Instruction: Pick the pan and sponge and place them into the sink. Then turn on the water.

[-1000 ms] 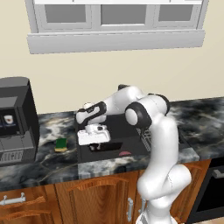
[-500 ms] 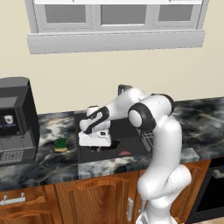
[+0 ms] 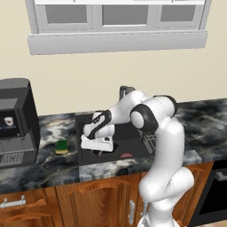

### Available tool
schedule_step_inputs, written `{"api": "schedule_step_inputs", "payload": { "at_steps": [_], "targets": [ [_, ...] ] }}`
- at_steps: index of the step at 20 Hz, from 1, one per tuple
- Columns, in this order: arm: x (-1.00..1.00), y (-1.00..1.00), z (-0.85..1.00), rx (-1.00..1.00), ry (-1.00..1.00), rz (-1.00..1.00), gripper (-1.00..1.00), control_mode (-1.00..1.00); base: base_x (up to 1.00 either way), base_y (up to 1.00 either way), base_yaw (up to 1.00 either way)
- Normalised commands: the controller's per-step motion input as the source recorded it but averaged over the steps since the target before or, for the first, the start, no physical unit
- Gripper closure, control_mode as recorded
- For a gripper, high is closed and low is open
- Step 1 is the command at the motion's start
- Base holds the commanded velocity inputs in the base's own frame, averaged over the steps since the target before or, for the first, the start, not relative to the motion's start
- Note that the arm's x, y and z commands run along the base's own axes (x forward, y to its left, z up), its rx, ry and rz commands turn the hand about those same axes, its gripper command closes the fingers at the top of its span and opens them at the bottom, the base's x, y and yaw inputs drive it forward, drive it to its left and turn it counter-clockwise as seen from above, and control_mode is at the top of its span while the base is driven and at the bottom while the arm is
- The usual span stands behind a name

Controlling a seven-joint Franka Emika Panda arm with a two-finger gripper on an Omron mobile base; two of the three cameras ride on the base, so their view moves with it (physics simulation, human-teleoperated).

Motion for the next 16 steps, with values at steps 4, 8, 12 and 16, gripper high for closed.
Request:
{"api": "schedule_step_inputs", "payload": {
  "at_steps": [4, 8, 12, 16],
  "targets": [
    [0.24, 0.0, -0.52, 0.05, 0.05, -0.03, 1.0, -1.0, 0.0, 0.0, 0.0],
    [0.23, 0.0, -0.53, 0.05, 0.05, -0.03, 1.0, -1.0, 0.0, 0.0, 0.0],
    [0.29, 0.03, -0.52, 0.02, 0.04, -0.04, 1.0, -1.0, 0.0, 0.0, 0.0],
    [0.32, 0.05, -0.47, 0.01, 0.04, -0.04, 1.0, -1.0, 0.0, 0.0, 0.0]
  ]
}}
